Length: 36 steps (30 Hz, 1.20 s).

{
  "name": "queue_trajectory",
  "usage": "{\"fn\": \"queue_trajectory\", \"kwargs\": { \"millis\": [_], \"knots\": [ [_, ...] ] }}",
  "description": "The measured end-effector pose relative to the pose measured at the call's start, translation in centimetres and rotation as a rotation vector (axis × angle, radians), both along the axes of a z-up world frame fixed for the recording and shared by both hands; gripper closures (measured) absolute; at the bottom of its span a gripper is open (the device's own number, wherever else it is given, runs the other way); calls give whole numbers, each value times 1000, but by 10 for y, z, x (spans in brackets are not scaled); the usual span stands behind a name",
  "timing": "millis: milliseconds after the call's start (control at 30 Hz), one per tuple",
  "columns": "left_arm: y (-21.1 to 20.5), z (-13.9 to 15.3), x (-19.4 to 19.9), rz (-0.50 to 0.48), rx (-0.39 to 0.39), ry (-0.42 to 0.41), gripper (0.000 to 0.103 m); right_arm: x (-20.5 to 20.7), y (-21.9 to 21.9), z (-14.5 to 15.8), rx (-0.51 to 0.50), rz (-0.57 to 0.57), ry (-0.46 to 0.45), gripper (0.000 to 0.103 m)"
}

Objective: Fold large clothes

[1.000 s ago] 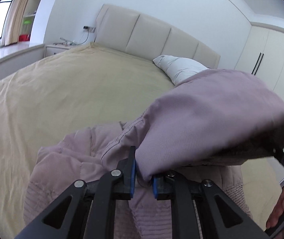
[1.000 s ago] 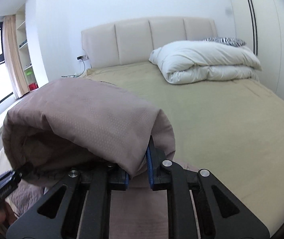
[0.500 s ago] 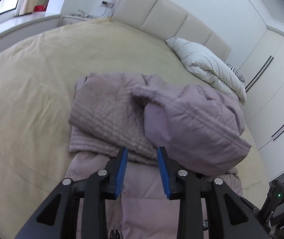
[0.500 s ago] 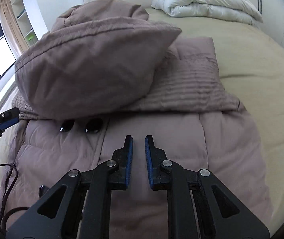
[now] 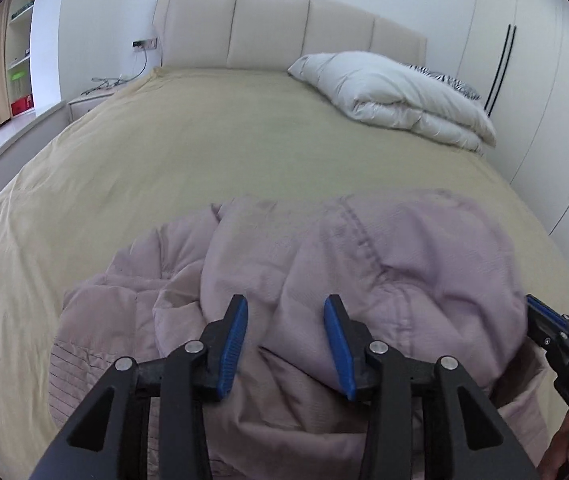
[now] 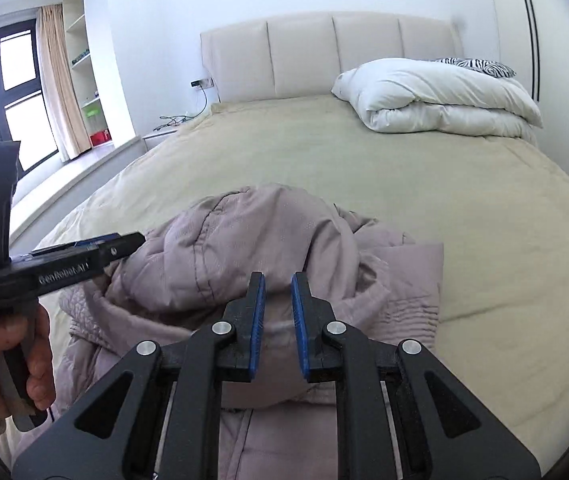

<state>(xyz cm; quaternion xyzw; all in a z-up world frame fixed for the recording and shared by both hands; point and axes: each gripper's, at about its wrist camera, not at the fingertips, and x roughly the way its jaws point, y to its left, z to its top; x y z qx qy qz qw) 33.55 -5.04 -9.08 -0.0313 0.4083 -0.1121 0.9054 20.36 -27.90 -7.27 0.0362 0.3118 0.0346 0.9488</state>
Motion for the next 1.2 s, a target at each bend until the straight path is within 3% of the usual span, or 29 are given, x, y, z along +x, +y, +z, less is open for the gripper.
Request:
{"fn": "queue_trajectory", "kwargs": {
  "millis": [67, 200, 300, 400, 500, 567, 633, 733, 867, 1067, 1200],
  "knots": [
    [10, -22, 4, 6, 8, 31, 65, 22, 3, -22, -12, -3, 81, 89],
    [19, -38, 2, -23, 23, 5, 69, 45, 7, -84, 14, 5, 262, 89],
    [24, -41, 1, -16, 6, 14, 70, 41, 8, -103, 4, -29, 203, 89],
    [27, -22, -8, 40, -35, 5, 71, 40, 16, -114, -24, -43, 201, 89],
    [21, 8, -21, 22, -67, -74, 70, 52, 20, -110, 34, -28, 223, 89],
    [10, 22, -19, -17, -79, -96, 65, 45, 3, -95, 163, -30, 242, 89],
    [-3, 27, -8, -40, -76, -96, 65, 39, -12, -70, 224, -58, 164, 89],
    [-24, 15, 13, -57, -15, -64, 65, 33, -22, -33, 165, -98, 46, 89],
    [-33, -27, 36, -52, 90, 24, 63, 69, -26, -16, 134, -43, 86, 89],
    [-15, -55, 38, -83, 100, -21, 63, 124, -25, -18, 174, 25, 89, 89],
    [-7, -63, 38, -88, 54, -27, 63, 160, -7, -43, 88, 40, 162, 89]
  ]
}}
